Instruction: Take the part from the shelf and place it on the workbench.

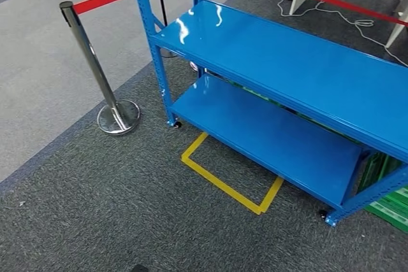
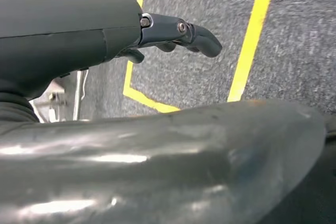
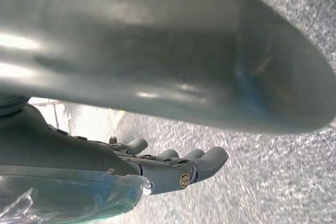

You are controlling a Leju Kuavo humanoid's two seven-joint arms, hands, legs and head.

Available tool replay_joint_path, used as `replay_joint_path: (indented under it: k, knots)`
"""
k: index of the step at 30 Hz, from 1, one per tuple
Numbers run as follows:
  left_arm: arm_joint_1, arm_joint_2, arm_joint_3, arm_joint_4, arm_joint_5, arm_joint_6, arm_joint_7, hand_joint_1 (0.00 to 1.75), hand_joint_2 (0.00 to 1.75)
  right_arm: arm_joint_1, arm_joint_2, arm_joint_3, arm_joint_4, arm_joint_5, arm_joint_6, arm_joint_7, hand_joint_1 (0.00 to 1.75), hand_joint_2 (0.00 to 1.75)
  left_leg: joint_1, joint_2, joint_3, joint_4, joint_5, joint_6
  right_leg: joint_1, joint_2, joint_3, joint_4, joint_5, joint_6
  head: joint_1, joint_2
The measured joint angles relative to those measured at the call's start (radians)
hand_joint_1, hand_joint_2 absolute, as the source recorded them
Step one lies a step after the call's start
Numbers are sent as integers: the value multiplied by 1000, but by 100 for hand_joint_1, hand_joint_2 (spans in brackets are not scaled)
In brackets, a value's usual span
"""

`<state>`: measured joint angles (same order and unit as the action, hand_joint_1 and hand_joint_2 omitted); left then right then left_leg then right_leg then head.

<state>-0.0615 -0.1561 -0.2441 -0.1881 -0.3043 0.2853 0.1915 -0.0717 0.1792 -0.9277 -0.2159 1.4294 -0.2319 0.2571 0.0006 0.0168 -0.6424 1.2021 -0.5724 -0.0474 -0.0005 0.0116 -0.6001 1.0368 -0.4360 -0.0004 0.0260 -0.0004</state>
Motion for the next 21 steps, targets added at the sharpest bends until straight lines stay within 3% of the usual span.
replay_joint_path:
  k: [2,3,4,6,8,10,11,13,15,17,18,19,21]
  knots:
    - [3,1,0,0,0,0,0,0,0,1,0,0,0,0,0,0,0,0,0,-8,-40,69,-10,1,0,28,-2,0,2,-1,0,0]
    - [4,1,0,0,0,0,0,0,0,2,0,0,0,0,0,0,0,0,1,-10,-35,52,12,2,-1,43,-3,0,3,0,0,0]
    - [4,1,0,0,0,0,0,0,0,3,0,0,0,0,0,0,0,0,3,-18,-13,4,47,2,-2,58,-3,0,5,2,0,0]
    - [2,1,0,0,0,0,0,0,0,1,0,0,0,0,0,0,0,0,12,-68,48,-123,103,1,-3,84,-7,4,7,11,-2,0]
    - [1,0,0,0,0,0,0,0,0,-1,0,0,0,0,0,0,0,0,17,-105,78,-190,114,5,-4,107,-16,5,11,24,-4,0]
    - [0,0,0,0,0,0,0,0,0,3,0,0,0,-1,-1,0,0,0,14,-90,81,-198,114,19,-8,127,-26,0,17,37,-6,0]
    - [-1,0,0,0,0,0,0,0,0,6,0,-1,0,-1,-1,0,0,0,14,-79,82,-199,115,26,-9,119,-31,3,14,42,-6,0]
    - [-1,0,0,0,-1,0,0,0,0,7,0,-1,0,-1,-1,0,0,0,14,-53,83,-203,118,39,-6,71,-58,60,-22,48,1,0]
    - [2,0,0,0,-1,0,0,0,0,3,0,-1,0,-1,-1,0,0,0,9,-24,83,-203,116,46,-4,18,-116,189,-88,51,7,0]
    - [5,1,0,0,-1,0,0,0,0,2,0,-1,0,0,-2,0,0,0,5,6,83,-203,115,48,-4,-1,-153,275,-118,53,6,0]
    - [5,2,0,0,-1,0,0,0,0,3,0,-2,0,0,-2,0,0,0,5,19,84,-203,114,48,-4,-5,-145,266,-105,53,6,0]
    - [4,2,0,0,-1,0,0,0,0,5,0,-2,0,0,-2,0,0,0,4,30,86,-203,112,46,-4,-13,-117,220,-79,52,7,0]
    - [3,1,0,0,-2,0,0,0,0,4,0,-4,0,0,-2,0,0,0,2,50,93,-202,107,39,1,-52,-40,84,-29,45,7,0]
